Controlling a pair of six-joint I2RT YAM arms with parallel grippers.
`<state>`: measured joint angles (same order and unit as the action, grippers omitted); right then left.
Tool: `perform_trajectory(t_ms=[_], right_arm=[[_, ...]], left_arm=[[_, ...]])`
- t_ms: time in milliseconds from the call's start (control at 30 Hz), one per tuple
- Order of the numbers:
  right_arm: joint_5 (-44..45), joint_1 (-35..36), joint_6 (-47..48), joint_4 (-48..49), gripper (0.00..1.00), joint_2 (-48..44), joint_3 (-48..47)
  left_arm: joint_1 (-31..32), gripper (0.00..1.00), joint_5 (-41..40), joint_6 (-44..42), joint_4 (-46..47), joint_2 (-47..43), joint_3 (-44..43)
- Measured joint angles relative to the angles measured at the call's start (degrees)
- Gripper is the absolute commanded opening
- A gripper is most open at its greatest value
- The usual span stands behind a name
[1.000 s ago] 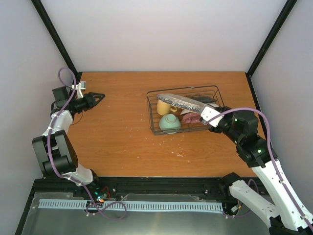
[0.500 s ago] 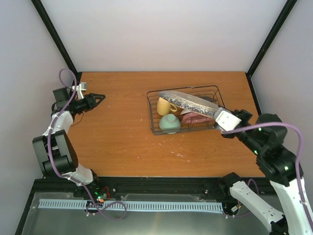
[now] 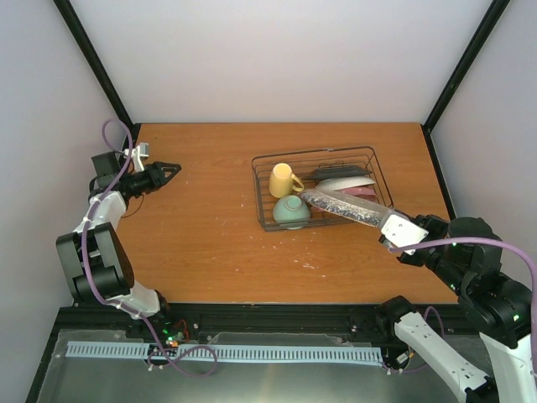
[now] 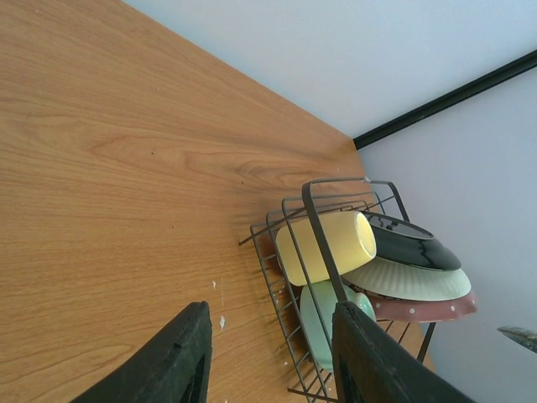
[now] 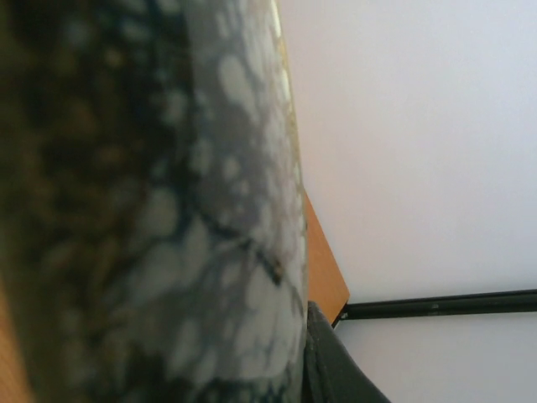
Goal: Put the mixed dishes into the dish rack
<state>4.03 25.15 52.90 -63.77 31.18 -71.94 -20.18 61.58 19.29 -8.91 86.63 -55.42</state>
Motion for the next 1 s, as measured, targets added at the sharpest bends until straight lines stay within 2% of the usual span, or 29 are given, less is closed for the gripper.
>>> perform_trajectory(t_ms=[367, 1000], right_arm=[[2.4, 0.0, 3.6, -1.2, 0.03, 0.3, 3.3], [3.1, 0.0, 10.9, 8.6, 0.03, 6.4, 12.3]], left_arm=[[0.0, 0.40, -0.5, -0.1, 0.1, 0.0, 1.4], [-0.7, 0.40, -1.2, -0.8, 0.1, 0.0, 1.4]])
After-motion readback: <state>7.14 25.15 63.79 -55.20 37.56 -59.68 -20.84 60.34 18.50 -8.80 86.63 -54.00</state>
